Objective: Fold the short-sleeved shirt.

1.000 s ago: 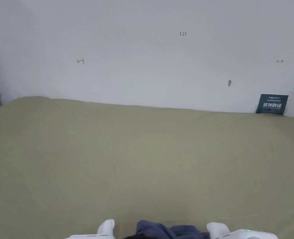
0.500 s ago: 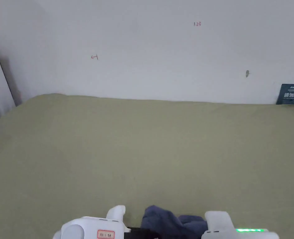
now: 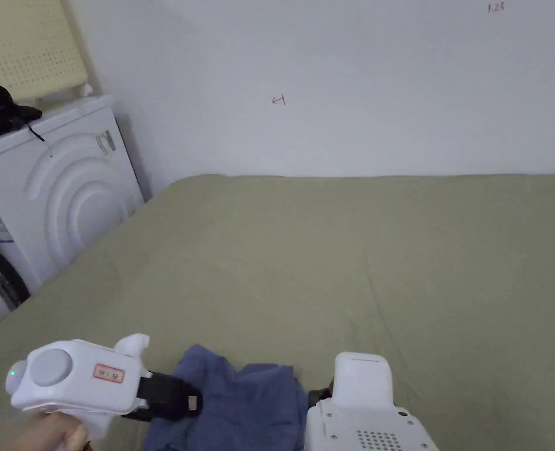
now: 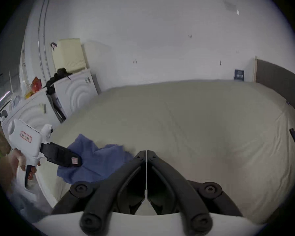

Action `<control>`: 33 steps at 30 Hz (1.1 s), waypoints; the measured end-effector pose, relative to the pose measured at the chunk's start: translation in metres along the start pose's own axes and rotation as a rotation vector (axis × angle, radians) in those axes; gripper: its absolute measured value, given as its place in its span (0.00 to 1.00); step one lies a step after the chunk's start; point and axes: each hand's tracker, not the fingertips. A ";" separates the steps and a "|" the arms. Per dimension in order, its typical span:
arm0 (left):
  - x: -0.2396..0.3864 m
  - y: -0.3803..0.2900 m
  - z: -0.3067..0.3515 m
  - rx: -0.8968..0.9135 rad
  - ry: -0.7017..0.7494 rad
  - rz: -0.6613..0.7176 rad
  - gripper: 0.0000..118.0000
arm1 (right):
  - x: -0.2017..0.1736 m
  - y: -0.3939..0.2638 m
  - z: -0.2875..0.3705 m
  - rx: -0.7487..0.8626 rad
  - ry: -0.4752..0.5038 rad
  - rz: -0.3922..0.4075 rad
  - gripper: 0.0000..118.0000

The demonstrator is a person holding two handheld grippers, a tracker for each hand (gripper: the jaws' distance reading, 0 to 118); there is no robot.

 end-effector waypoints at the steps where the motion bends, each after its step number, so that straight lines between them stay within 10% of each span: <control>1: -0.020 0.006 0.009 0.005 0.007 0.000 0.25 | -0.013 -0.006 -0.001 0.050 -0.019 0.015 0.01; 11: -0.143 0.035 0.040 -0.009 0.184 0.022 0.27 | -0.073 -0.032 -0.008 0.128 0.053 -0.036 0.01; 14: -0.128 0.037 0.052 0.075 0.302 -0.021 0.68 | -0.068 -0.035 -0.014 0.069 0.075 -0.046 0.01; 18: -0.108 0.035 0.111 0.234 0.332 0.015 0.73 | -0.047 -0.029 -0.008 0.063 0.074 -0.021 0.01; 20: -0.082 0.029 0.142 0.353 0.441 -0.013 0.64 | -0.031 -0.022 0.004 0.069 0.065 -0.026 0.01; 23: -0.035 0.008 0.157 0.460 0.414 -0.083 0.09 | -0.008 -0.016 0.026 0.085 0.046 -0.016 0.01; 33: 0.172 -0.092 0.064 0.569 0.449 -0.067 0.00 | 0.116 -0.007 0.104 0.116 -0.068 0.035 0.01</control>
